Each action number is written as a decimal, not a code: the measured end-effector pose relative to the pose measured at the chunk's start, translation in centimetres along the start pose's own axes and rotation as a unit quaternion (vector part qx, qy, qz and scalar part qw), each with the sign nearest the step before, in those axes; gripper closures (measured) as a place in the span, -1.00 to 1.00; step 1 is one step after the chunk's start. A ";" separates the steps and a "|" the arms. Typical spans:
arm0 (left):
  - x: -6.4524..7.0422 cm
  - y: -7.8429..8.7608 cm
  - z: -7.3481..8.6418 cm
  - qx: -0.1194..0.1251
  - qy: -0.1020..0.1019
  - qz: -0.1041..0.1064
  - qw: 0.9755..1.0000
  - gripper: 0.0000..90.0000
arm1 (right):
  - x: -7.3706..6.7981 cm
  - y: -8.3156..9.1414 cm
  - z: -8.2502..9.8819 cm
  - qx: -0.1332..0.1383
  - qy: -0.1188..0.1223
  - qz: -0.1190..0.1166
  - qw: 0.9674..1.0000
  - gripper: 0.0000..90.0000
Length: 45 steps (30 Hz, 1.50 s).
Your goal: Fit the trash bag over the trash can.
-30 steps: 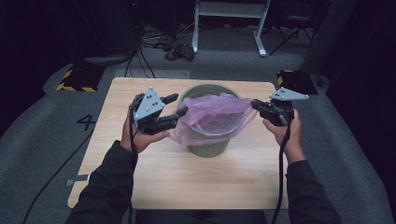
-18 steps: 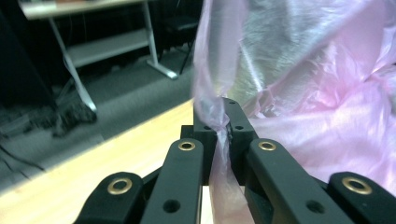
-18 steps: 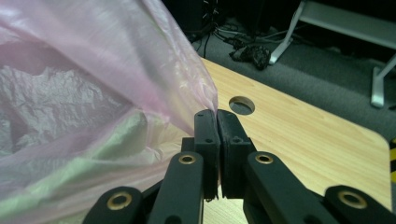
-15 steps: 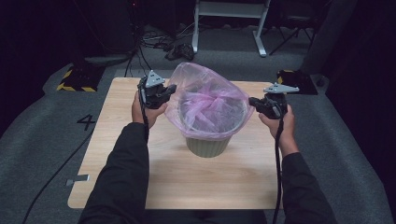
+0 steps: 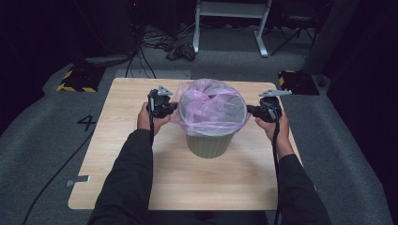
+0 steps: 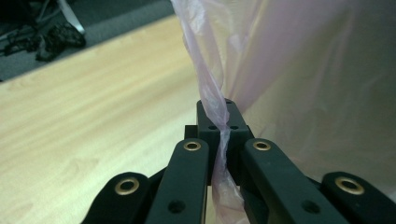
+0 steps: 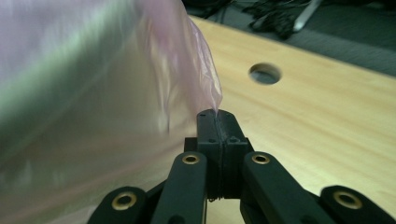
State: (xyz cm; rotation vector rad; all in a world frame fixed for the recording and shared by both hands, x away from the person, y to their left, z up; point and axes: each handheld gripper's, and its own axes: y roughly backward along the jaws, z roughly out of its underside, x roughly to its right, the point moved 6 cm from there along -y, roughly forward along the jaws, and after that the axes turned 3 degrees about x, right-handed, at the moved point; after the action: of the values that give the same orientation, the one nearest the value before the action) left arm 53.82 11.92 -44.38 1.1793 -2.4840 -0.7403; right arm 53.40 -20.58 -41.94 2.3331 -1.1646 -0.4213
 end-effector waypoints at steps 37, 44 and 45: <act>3.6 13.3 3.3 0.142 -0.078 0.022 0.987 -0.47 | -3.6 8.6 2.5 0.087 0.138 -0.079 0.983 -0.23; 5.6 13.5 3.3 0.143 -0.104 0.038 0.983 -0.54 | -5.0 8.4 2.4 0.082 0.182 -0.057 0.978 -0.40; 6.0 13.4 3.4 0.140 -0.113 0.041 0.983 -0.55 | -4.9 8.2 2.2 0.079 0.187 -0.050 0.978 -0.40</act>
State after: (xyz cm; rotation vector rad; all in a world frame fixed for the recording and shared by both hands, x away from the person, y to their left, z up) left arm 40.08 15.47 -39.39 1.1286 -2.8824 -0.5398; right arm 44.05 -21.50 -38.96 2.4724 -0.9281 0.0829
